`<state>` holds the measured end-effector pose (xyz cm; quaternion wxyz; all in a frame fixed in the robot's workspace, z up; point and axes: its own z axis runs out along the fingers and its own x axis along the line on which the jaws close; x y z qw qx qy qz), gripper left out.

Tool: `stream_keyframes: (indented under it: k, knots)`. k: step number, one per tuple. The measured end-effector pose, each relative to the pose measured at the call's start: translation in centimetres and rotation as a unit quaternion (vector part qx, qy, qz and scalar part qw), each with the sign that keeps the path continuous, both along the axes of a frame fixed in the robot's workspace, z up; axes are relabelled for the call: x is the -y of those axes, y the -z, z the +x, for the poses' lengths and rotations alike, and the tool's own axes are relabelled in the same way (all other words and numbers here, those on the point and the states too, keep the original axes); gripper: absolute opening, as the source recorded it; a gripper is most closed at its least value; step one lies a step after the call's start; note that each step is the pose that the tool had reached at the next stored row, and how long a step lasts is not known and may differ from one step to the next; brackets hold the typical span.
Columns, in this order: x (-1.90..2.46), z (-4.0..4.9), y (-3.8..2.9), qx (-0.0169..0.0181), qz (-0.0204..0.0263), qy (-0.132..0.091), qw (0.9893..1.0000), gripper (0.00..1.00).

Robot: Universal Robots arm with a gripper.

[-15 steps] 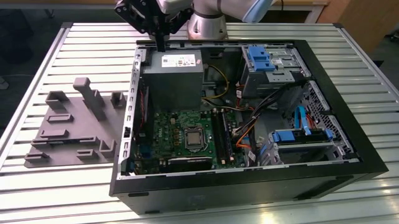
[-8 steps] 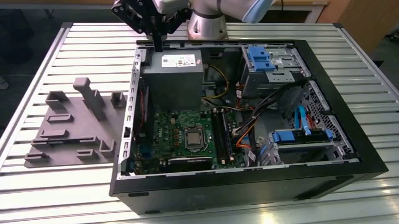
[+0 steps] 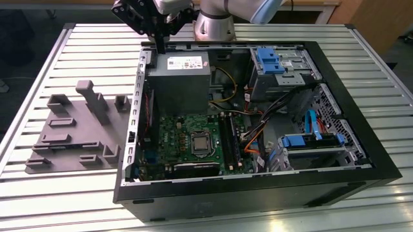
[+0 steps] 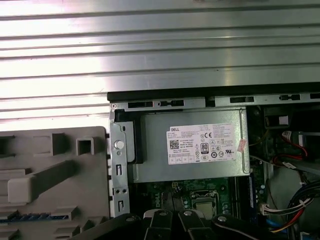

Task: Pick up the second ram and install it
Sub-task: 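Reach for the second ram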

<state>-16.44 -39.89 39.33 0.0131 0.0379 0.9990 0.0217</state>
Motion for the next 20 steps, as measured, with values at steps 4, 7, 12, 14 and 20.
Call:
stream_keyframes:
  k: [4,7,12,14,20]
  knots:
    - [0.00,-0.34,0.00,0.0000,0.0000,0.000,1.0000,0.11]
    - [0.00,-0.61,0.00,0.0000,0.0000,0.000,1.0000,0.11]
    - [0.00,-1.00,0.00,0.0000,0.0000,0.000,1.0000,0.11]
    - [0.00,-1.18,0.00,0.0000,0.0000,0.000,1.0000,0.11]
    - [0.00,-1.60,0.01,0.0000,0.0000,0.000,1.0000,0.11]
